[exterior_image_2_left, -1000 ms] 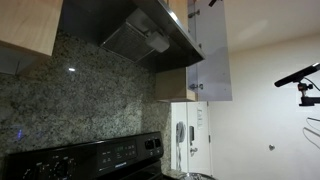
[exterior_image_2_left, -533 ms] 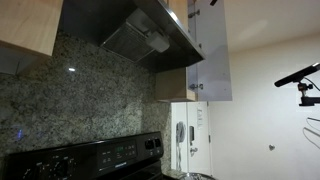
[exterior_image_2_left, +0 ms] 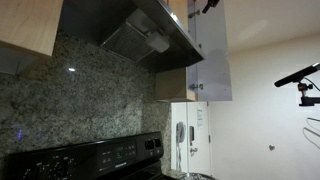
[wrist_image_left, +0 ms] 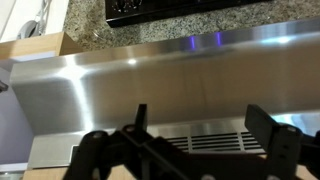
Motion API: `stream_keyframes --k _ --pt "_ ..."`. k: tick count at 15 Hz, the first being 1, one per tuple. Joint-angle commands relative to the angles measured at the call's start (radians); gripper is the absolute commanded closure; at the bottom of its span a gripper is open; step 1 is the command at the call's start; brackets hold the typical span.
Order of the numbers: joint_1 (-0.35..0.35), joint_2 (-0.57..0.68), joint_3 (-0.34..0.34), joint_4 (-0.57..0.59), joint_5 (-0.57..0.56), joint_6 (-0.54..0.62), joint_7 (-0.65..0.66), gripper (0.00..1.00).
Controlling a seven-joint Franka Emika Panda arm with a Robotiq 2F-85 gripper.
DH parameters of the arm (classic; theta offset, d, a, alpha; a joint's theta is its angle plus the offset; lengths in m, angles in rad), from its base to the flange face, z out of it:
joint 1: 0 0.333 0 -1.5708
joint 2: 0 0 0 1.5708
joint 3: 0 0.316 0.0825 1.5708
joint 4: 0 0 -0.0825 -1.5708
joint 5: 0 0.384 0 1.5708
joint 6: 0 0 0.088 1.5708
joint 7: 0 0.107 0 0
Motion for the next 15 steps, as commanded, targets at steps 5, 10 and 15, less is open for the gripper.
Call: stream_keyframes --k 5,10,15 --pt "-0.016 0.176 -0.033 0.188 0.138 -0.046 -0.087 0.25" --pt "-0.042 0.226 -0.078 0.279 0.2 -0.087 -0.075 0.58" --pt "-0.055 0.223 -0.089 0.289 0.186 -0.103 -0.054 0.7"
